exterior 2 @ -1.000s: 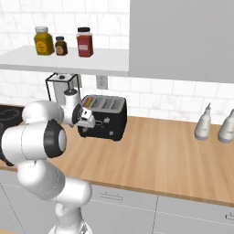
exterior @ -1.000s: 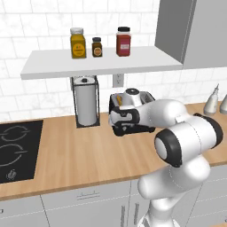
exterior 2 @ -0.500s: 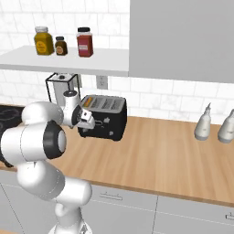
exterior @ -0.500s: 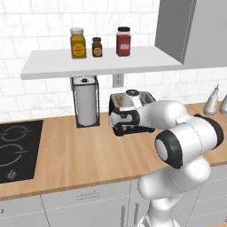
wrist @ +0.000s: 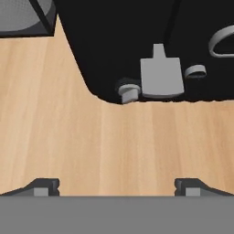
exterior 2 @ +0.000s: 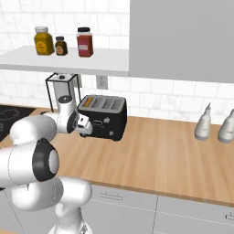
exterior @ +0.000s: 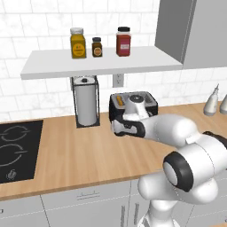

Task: Start the toaster. Once the lever pops up, take the bread to the plate on the dining counter.

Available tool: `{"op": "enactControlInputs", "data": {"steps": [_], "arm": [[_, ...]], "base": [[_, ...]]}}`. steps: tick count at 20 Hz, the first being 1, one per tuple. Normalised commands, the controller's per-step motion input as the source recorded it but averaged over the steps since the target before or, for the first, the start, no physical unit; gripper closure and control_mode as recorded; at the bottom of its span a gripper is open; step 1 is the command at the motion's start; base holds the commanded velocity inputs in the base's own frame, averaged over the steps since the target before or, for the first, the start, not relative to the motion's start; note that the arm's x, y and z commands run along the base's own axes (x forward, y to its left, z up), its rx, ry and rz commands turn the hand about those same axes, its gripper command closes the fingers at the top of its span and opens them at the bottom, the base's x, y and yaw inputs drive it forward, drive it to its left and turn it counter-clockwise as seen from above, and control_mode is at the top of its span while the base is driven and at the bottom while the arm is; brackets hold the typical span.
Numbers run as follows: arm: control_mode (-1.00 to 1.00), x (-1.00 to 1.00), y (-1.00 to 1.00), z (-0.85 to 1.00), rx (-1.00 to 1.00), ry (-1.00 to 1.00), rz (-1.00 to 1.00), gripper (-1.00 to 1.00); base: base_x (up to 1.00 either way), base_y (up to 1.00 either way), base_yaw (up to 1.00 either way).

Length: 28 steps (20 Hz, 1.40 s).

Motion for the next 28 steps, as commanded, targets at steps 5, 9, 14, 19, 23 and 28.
{"op": "enactControlInputs", "data": {"steps": [5, 9, 14, 19, 23, 28], "arm": [[-1.0, -0.02, -0.02, 0.24, 0.0, 0.0, 0.0, -1.0], [-1.0, -0.04, -0.01, 0.53, 0.0, -0.06, 0.0, -1.0], [-1.0, -0.04, -0.03, 0.53, 0.0, -0.12, 0.0, -1.0], [-1.0, 0.0, -0.01, 0.66, 0.0, -0.15, 0.0, -1.0], [-1.0, 0.0, 0.0, 0.53, 0.0, -0.25, 0.0, -1.0], [-1.0, 0.1, -0.08, 0.17, 0.0, -0.14, 0.0, -1.0]], "base": [[0.0, 0.0, 0.0], [0.0, 0.0, 0.0], [0.0, 0.0, 0.0], [0.0, 0.0, 0.0], [0.0, 0.0, 0.0], [0.0, 0.0, 0.0]]}}
